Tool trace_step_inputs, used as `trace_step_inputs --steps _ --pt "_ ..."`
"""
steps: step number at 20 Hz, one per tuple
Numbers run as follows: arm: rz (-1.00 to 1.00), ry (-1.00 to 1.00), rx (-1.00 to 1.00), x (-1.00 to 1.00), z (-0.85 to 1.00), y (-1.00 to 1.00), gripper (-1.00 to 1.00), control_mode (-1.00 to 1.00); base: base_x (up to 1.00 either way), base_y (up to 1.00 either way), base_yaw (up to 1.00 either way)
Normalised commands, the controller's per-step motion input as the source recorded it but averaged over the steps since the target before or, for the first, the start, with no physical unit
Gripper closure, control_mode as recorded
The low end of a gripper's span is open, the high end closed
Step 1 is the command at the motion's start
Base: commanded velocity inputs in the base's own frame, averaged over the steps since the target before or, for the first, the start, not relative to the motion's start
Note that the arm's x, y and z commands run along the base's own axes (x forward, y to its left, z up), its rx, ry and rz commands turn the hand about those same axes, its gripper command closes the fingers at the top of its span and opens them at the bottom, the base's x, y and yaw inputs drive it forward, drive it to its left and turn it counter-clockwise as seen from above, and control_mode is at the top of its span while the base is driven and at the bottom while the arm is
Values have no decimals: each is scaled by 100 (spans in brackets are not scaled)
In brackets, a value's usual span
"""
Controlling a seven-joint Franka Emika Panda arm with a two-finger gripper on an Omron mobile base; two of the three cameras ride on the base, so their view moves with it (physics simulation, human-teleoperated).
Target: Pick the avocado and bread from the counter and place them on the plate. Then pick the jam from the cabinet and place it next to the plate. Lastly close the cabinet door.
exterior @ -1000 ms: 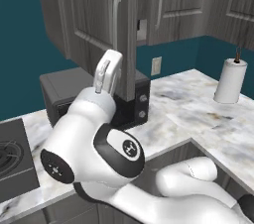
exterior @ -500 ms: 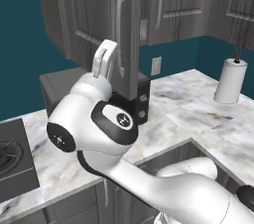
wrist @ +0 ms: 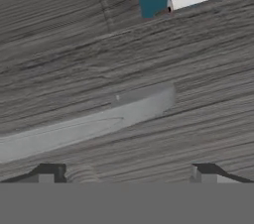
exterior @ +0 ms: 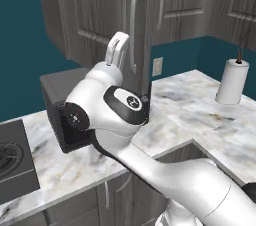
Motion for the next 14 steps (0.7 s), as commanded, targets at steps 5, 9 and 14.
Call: trace_step_inputs --steps 5,9,14 --pt "-4 0 0 64 0 -77 -100 -100 0 0 0" --pt "-4 0 0 71 0 -79 -100 -100 0 0 0" --pt "-1 0 0 69 0 -61 -100 -100 0 0 0"
